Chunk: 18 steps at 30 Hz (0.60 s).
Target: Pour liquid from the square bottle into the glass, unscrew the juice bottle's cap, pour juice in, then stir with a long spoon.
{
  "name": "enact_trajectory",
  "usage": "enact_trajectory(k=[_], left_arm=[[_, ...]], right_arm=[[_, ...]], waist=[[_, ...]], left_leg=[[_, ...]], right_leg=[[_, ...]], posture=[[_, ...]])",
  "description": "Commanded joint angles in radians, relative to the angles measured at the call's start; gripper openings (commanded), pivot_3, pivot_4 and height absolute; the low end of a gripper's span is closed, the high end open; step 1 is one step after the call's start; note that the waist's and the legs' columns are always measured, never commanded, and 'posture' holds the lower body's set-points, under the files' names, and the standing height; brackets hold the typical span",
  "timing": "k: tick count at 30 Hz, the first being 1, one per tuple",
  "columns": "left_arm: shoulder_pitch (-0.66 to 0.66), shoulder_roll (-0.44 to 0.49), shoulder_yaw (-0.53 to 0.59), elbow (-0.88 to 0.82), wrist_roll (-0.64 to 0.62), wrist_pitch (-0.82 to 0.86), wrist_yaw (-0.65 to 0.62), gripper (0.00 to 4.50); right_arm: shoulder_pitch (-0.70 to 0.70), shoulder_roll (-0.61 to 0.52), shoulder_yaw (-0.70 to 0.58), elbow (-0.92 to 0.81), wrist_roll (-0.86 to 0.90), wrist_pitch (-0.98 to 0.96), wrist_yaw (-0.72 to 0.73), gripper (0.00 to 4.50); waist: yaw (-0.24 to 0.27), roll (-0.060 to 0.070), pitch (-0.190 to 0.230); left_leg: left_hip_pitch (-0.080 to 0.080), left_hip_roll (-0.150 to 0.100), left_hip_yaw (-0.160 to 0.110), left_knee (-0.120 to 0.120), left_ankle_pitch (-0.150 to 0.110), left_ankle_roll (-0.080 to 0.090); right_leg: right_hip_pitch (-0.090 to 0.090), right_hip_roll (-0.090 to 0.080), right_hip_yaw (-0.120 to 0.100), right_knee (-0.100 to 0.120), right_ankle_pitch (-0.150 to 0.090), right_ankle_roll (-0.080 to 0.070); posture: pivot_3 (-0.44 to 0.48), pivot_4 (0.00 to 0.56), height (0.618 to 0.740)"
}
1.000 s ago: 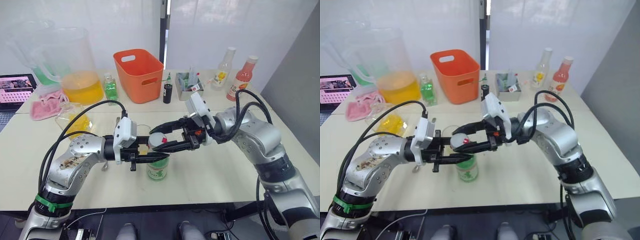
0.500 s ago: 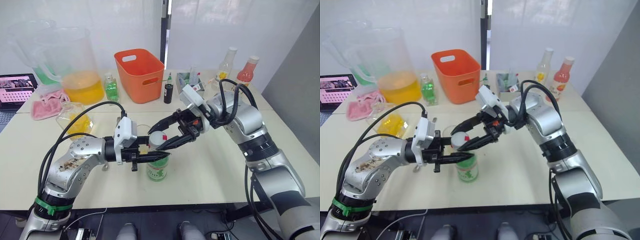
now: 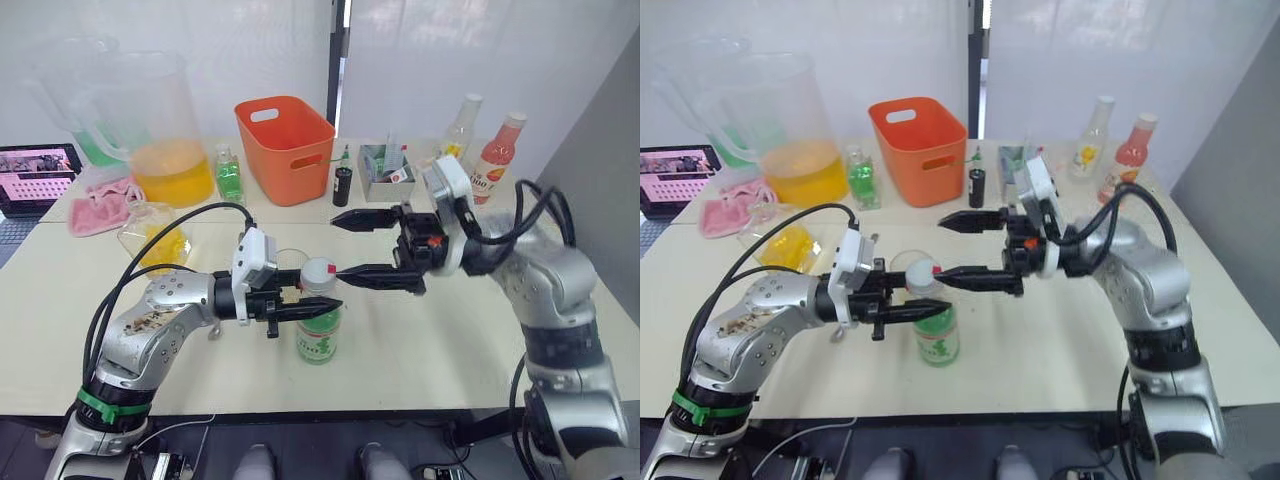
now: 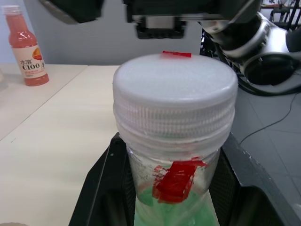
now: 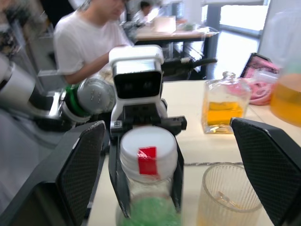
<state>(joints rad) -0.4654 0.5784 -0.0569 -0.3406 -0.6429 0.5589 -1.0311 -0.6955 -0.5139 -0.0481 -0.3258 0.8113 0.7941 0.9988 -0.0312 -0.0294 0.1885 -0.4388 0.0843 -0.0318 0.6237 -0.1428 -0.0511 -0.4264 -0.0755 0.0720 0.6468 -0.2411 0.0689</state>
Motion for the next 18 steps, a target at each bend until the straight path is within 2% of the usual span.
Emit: enact_trajectory(k=[1, 9, 18], left_arm=[[0.017, -0.006, -0.020, 0.006, -0.019, 0.023, -0.012, 1.47], [-0.004, -0.006, -0.044, 0.032, -0.007, 0.021, -0.039, 1.47], [-0.010, -0.011, -0.064, 0.042, 0.000, 0.013, -0.057, 1.47]], right_arm=[[0.079, 0.007, -0.069, -0.212, 0.064, 0.082, -0.228, 4.50], [0.119, 0.017, -0.033, -0.399, 0.088, 0.211, -0.539, 4.50], [0.139, 0.003, 0.009, -0.439, 0.114, 0.233, -0.622, 4.50]], waist=[[0.005, 0.000, 0.000], [0.010, 0.000, 0.000], [0.014, 0.000, 0.000]], left_leg=[[0.000, 0.000, 0.000, 0.000, 0.000, 0.000], [0.000, 0.000, 0.000, 0.001, 0.000, 0.000], [0.000, 0.000, 0.000, 0.001, 0.000, 0.000]], right_leg=[[0.000, 0.000, 0.000, 0.000, 0.000, 0.000], [0.001, 0.000, 0.000, -0.001, -0.004, -0.007], [0.001, 0.000, 0.000, -0.002, -0.004, -0.008]], posture=[[0.000, 0.150, 0.703], [0.000, 0.150, 0.703], [0.000, 0.150, 0.703]])
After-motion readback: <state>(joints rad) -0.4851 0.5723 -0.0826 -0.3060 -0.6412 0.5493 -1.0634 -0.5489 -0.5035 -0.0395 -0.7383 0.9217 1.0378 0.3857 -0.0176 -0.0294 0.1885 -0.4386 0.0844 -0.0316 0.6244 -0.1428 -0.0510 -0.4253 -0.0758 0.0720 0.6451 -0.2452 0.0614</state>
